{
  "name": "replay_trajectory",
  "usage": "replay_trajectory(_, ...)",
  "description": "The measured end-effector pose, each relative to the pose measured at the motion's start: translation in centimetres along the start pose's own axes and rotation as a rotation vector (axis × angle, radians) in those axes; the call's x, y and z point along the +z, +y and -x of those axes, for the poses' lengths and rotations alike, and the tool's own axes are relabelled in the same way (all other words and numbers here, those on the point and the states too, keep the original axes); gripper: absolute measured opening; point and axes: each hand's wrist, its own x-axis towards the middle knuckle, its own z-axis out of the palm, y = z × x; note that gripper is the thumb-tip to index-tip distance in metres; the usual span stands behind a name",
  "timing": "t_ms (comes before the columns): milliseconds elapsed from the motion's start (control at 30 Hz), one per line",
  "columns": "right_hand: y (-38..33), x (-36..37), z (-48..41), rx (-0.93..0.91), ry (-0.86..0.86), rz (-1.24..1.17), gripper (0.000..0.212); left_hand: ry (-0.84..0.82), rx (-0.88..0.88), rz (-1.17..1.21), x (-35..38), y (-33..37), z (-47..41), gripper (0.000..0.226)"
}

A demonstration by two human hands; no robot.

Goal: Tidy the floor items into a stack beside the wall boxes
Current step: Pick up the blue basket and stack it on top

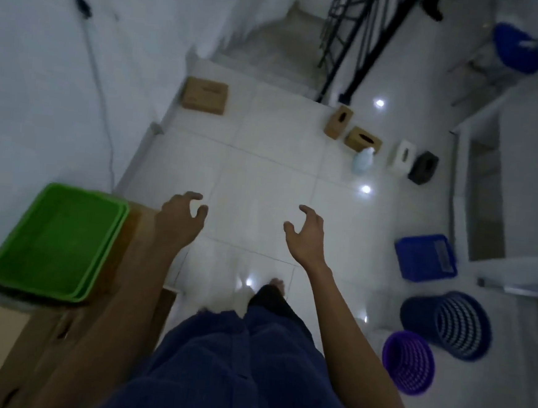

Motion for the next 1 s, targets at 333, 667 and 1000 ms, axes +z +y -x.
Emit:
replay_trajectory(333,14.0,-21.3,-1.3,0.299,0.382,-0.161,0.051,-0.248,0.336,-0.053,16.6,25.3,-2.7,0.034)
replay_trajectory(667,24.0,-40.4,-6.2,0.464,0.587,-0.21,0.05,-0.477,0.462,-0.059,33.6,44.0,-1.4,0.032)
replay_trajectory(1000,34.4,-50.5,-17.0,0.663,0.607,-0.254,0.05,-0.635,0.52,-0.136,50.8,57.9,-8.8,0.034)
